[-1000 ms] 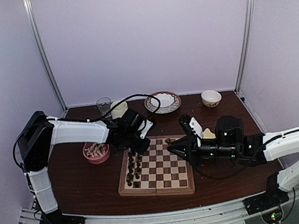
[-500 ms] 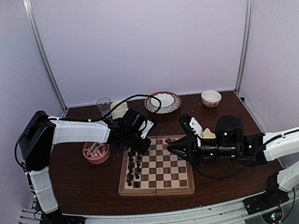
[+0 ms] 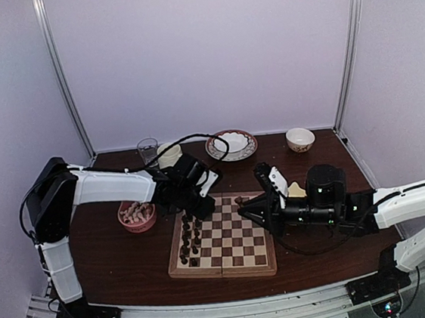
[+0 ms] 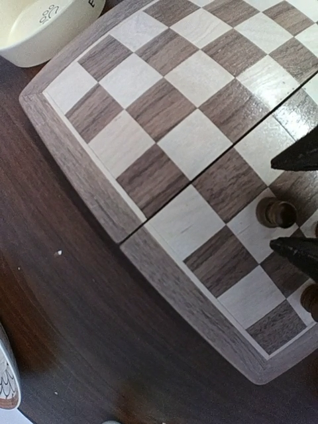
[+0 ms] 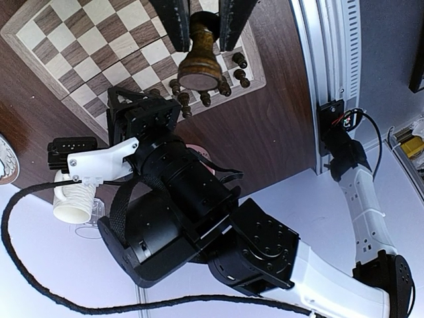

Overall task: Set up the chess pieces on the board
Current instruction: Place the pawn on the chessboard, then pass from the right arm to the left

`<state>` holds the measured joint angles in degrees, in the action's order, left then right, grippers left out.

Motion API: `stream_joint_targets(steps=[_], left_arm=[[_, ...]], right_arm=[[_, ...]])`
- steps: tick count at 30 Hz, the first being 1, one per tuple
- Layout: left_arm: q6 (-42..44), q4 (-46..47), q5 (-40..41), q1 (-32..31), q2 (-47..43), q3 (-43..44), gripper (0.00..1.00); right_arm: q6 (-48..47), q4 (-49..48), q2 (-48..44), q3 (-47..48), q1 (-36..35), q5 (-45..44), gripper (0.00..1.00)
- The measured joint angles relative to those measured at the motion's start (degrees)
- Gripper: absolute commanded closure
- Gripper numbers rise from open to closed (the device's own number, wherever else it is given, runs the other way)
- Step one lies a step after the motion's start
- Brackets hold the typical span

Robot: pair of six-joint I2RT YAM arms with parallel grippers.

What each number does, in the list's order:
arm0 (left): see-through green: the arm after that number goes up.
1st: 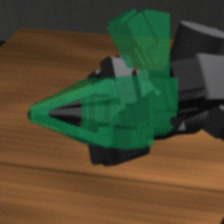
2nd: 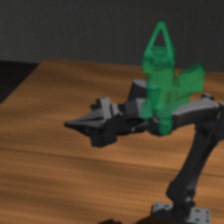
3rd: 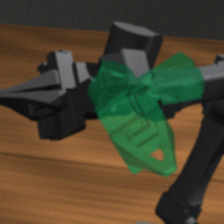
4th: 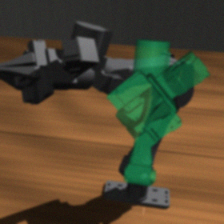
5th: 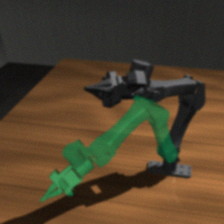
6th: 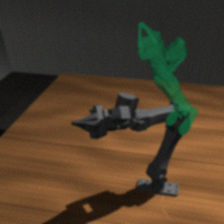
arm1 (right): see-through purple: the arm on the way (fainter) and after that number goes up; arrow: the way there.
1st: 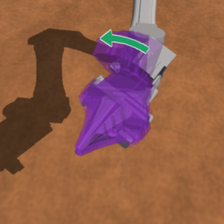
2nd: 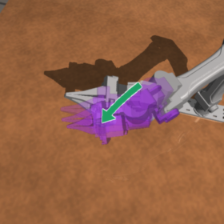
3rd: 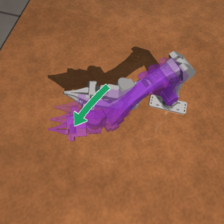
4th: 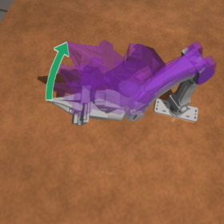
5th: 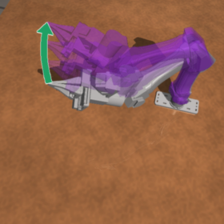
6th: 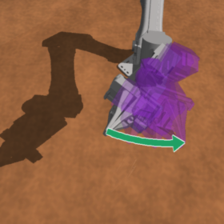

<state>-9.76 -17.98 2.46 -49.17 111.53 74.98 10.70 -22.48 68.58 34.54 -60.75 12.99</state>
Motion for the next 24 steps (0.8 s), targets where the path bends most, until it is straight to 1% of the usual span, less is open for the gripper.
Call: stream_joint_targets(steps=[3, 5, 9, 13, 17, 19, 24], left_arm=[[-0.2, -0.1, -0.2, 0.0, -1.3, -0.3, 0.63], [-0.2, -0.1, -0.3, 0.0, -4.0, -1.4, 0.61], [-0.4, 0.6, -1.2, -0.2, -13.6, -5.0, 0.54], [-1.1, 2.9, -3.5, -1.1, -22.9, -8.8, 0.43], [-2.8, 7.9, -8.7, -2.1, -31.0, -14.8, 0.41], [-3.2, 9.6, -10.3, -2.2, -33.8, -17.6, 0.41], [-4.0, 14.4, -10.4, -2.3, -39.4, -24.1, 0.39]], right_arm=[[0.0, 0.1, 0.2, 0.0, 0.0, 0.0, 1.0], [0.0, 0.2, 0.4, 0.0, 0.0, 0.0, 1.0], [-0.1, 0.3, 1.3, 0.0, 0.0, 0.0, 1.0], [-0.3, 1.0, 3.0, 0.2, 0.0, 0.0, 1.0], [-1.3, 3.6, 5.2, 2.1, 0.0, -0.2, 1.0], [-1.7, 6.8, 6.8, 4.7, 0.0, -1.2, 1.0], [-3.3, 20.8, 11.8, 16.2, 0.0, -4.7, 1.0]])
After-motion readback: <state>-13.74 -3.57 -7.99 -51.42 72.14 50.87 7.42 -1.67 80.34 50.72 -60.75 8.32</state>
